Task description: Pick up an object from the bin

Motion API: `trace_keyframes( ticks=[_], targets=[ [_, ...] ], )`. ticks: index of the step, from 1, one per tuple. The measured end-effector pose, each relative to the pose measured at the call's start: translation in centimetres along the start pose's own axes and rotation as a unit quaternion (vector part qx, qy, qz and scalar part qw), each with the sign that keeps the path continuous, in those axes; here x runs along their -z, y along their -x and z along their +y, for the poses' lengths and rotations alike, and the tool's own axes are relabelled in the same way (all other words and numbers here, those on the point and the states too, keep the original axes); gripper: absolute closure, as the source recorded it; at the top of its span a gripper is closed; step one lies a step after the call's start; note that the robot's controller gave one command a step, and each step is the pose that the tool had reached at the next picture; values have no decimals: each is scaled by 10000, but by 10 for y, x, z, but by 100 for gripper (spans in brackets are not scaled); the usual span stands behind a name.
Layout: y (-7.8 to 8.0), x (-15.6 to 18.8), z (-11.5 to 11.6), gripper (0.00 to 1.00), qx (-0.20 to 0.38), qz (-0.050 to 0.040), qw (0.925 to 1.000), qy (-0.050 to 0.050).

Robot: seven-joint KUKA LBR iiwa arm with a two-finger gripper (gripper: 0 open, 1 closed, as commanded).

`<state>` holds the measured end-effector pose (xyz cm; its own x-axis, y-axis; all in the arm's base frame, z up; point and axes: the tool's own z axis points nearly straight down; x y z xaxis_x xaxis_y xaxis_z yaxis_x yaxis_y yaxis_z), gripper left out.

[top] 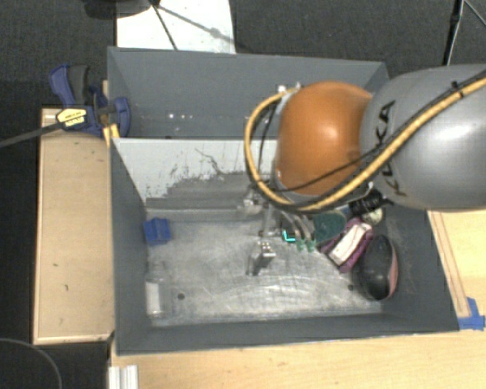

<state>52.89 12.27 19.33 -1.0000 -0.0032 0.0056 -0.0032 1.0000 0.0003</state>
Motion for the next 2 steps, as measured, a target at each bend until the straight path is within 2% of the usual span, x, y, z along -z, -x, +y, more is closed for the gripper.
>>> trace_keyframes(
  ticks=[1, 2],
  targets=[
    [-30, -114, -21, 0, -553, 8, 9985, -6],
    [-22, -67, -67, 0, -555, -62, 9984, 4]
  ],
)
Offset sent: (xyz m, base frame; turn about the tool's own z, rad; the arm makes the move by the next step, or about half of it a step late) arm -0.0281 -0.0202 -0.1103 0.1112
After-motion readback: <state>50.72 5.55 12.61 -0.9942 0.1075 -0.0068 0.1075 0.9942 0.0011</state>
